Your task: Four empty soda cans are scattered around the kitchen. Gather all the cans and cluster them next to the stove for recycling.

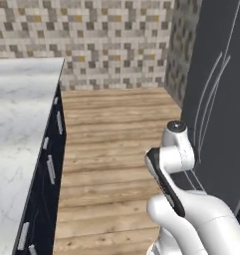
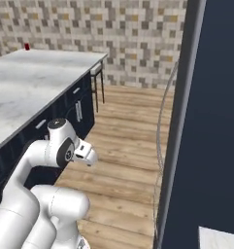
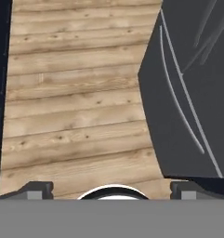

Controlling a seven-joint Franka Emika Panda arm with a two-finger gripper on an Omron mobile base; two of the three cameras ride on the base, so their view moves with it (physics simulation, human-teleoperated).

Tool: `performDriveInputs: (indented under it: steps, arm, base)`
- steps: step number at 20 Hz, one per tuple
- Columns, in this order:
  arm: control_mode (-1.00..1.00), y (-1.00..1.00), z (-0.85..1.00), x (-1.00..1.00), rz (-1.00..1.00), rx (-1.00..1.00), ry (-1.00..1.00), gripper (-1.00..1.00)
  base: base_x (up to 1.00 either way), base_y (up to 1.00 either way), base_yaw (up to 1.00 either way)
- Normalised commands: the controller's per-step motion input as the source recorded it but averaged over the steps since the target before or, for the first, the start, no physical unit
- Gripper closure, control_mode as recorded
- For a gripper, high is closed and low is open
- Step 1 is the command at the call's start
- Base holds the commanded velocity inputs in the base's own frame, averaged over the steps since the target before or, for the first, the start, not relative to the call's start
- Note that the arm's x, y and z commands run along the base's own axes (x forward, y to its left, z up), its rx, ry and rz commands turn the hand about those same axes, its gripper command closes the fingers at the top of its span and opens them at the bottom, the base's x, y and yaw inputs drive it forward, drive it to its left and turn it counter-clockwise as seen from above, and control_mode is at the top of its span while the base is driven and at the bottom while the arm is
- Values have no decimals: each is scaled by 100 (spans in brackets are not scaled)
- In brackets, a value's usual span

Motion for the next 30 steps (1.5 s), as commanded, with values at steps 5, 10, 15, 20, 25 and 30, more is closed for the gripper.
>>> performDriveInputs:
  steps: [5, 10, 15, 20, 25, 30]
  arm:
    - [100, 0, 0, 0, 0, 0, 0, -100]
    - [100, 0, 0, 0, 0, 0, 0, -100]
    - [100, 0, 0, 0, 0, 0, 0, -100]
    - [100, 0, 0, 0, 0, 0, 0, -100]
    - [100, 0, 0, 0, 0, 0, 0, -100]
    - [100, 0, 0, 0, 0, 0, 0, -100]
  base:
    - [72, -3, 15]
    - [72, -1, 12]
    - [69, -1, 9]
    - [70, -1, 8]
    - [71, -1, 8]
    - [71, -2, 8]
